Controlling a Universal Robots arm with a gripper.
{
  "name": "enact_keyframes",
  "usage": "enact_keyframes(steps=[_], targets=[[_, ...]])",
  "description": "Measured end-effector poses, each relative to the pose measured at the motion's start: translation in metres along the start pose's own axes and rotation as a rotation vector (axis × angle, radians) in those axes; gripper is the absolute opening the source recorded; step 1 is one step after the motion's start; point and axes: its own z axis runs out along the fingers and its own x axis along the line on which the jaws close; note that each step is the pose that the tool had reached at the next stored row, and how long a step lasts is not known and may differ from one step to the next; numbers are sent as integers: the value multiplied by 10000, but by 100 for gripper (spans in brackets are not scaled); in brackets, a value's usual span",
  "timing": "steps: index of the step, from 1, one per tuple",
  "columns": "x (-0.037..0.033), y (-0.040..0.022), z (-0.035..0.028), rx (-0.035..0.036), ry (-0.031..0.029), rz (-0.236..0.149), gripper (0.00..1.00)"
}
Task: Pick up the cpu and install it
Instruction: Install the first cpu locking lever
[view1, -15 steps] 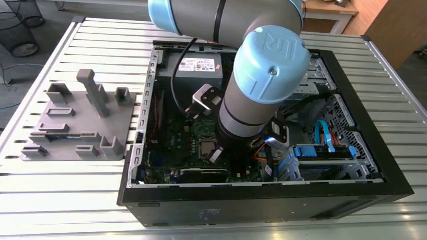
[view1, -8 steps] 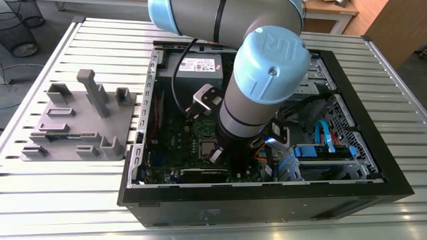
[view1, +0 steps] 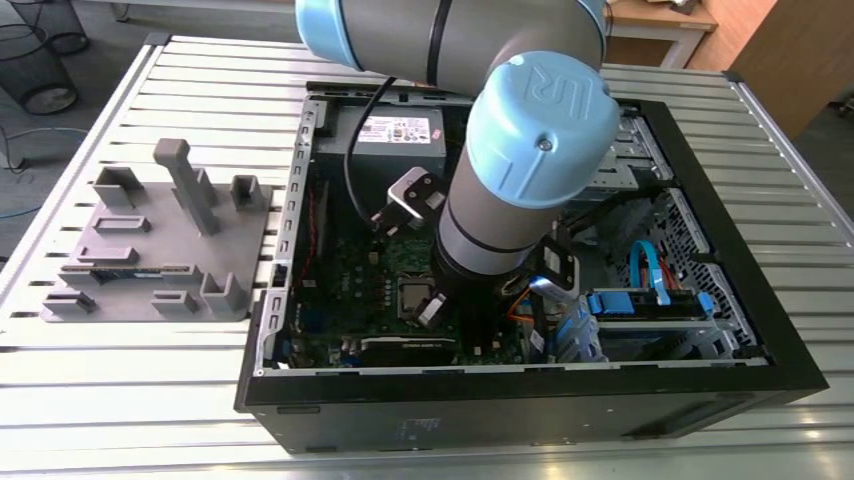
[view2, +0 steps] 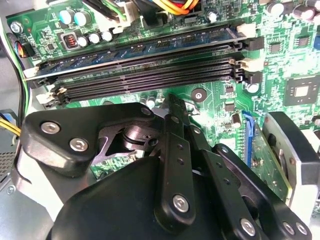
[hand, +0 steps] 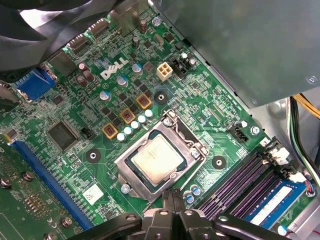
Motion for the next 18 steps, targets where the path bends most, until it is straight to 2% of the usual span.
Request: enact_keyframes(steps=[14, 18], targets=[[0, 1, -4, 45, -13, 289, 11], [0, 2, -3, 79, -71, 760, 11]])
